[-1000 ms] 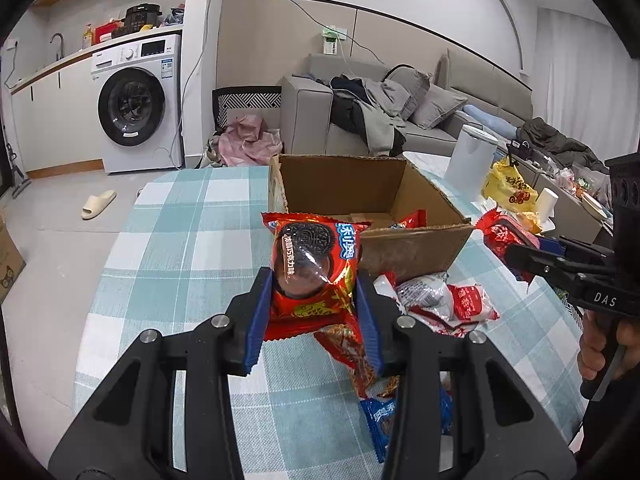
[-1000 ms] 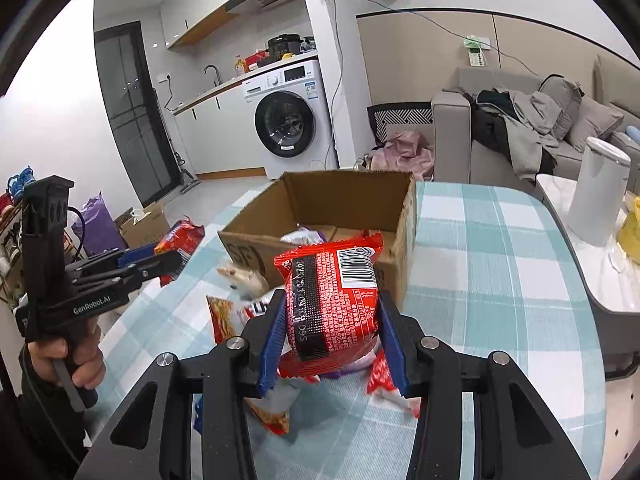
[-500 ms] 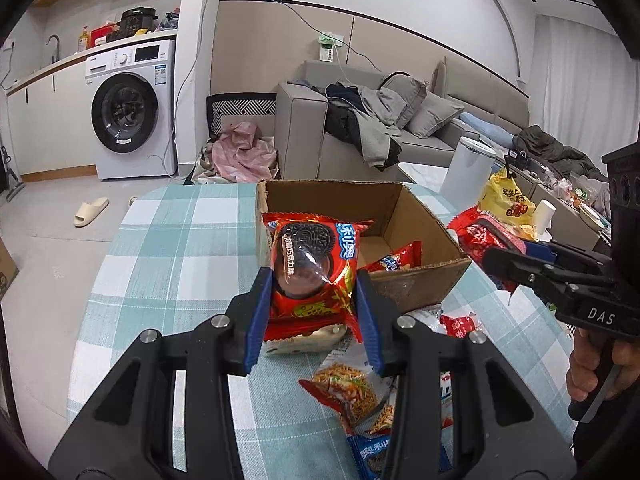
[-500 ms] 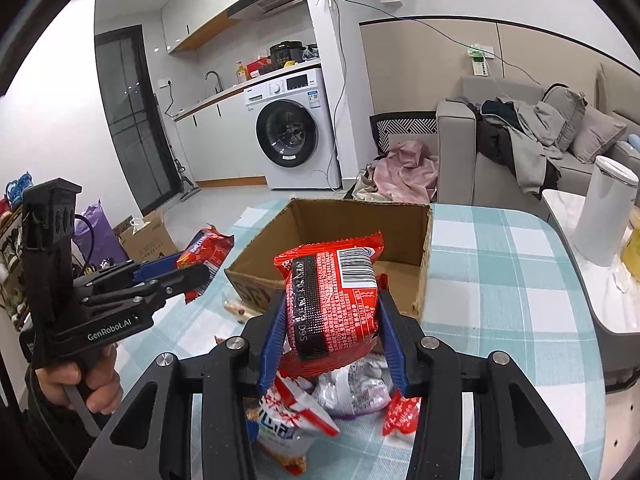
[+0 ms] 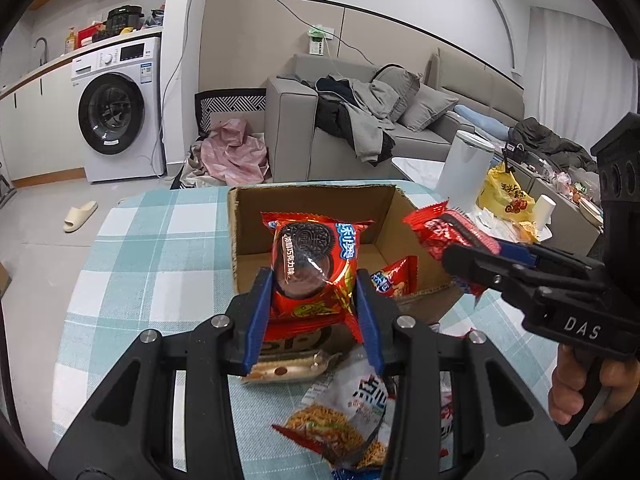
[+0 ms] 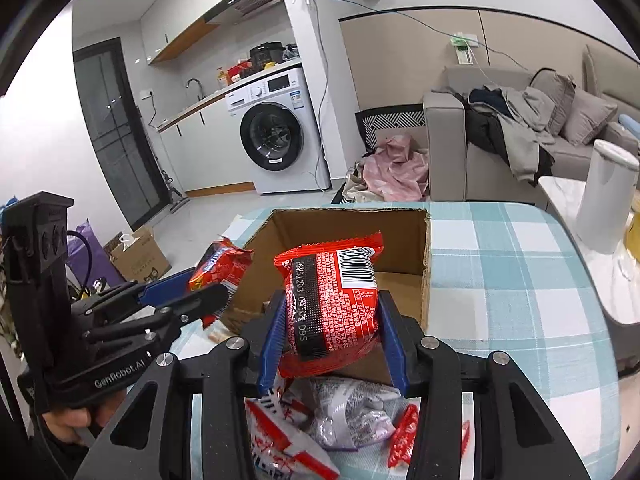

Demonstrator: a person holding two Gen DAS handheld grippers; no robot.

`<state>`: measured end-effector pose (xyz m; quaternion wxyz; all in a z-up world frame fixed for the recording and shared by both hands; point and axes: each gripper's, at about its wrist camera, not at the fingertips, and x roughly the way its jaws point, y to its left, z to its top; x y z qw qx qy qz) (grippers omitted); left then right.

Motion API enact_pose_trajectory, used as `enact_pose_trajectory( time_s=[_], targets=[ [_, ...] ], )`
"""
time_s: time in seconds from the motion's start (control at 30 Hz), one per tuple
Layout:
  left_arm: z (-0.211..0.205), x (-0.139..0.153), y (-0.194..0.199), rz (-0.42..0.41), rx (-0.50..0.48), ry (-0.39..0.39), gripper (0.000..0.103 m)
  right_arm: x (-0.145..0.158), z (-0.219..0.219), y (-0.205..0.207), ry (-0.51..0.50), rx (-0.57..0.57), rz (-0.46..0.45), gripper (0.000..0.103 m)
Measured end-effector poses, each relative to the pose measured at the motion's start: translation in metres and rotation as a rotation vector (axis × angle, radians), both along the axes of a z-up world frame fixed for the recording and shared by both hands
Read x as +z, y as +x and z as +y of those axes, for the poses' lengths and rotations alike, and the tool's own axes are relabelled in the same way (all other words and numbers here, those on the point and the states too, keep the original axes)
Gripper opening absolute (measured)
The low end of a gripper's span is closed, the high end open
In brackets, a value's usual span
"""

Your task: Organize snacks

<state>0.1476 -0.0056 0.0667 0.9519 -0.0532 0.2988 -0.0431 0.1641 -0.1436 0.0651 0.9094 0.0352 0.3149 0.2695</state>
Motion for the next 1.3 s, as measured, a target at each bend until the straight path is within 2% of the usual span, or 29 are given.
enact_pose_trajectory(
  time_s=[0.7,1.03,1.3],
  targets=[
    [-0.001,-0.026,0.064,0.075,0.019,0.043,0.037,-0.008,0.013,0.046,-0.016,-0.055,0.039,0.044],
    [-0.006,-0.043,0.076,0.107,0.016,0.063,0.037,-0.028,0.031,0.064,-0.085,-0.046,0.08,0.044],
    [-0.011,-0.045,0.084,0.139,0.025,0.07,0.038,-0.034,0.034,0.072,-0.08,-0.045,0.105,0.044]
  ],
)
